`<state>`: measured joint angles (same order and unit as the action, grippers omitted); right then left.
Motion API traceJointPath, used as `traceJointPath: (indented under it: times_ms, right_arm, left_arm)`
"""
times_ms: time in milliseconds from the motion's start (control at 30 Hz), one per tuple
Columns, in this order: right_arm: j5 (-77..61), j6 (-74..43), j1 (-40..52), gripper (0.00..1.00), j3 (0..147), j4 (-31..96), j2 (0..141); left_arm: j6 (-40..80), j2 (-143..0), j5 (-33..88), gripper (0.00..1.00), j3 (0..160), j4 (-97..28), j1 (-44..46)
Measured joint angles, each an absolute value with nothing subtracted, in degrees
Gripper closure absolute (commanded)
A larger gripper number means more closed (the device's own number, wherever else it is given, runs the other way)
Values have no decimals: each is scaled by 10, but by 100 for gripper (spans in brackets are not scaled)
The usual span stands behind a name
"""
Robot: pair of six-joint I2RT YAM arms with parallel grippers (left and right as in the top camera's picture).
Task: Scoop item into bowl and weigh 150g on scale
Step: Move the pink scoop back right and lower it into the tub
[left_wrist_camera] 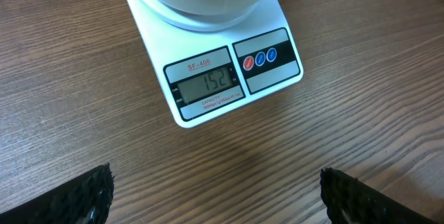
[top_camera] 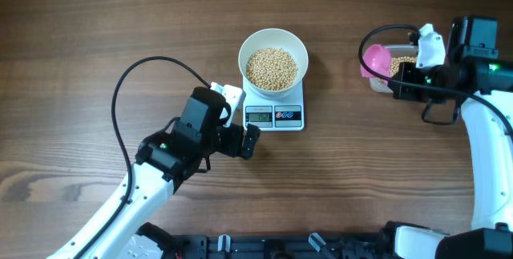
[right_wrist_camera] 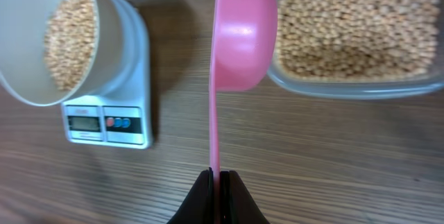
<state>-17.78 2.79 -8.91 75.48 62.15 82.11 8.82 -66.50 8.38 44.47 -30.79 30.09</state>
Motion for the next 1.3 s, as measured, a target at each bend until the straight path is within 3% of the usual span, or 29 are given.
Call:
traceJointPath:
  times_ms: [433, 1300]
  right_arm:
    - [-45, -17, -89, 96, 755, 595, 821]
    - [-13, -77, -89, 96, 753, 574, 887]
  left_arm:
    - [88, -665, 84, 0, 445, -308, 301]
    - [88, -665, 84, 0, 445, -308, 301]
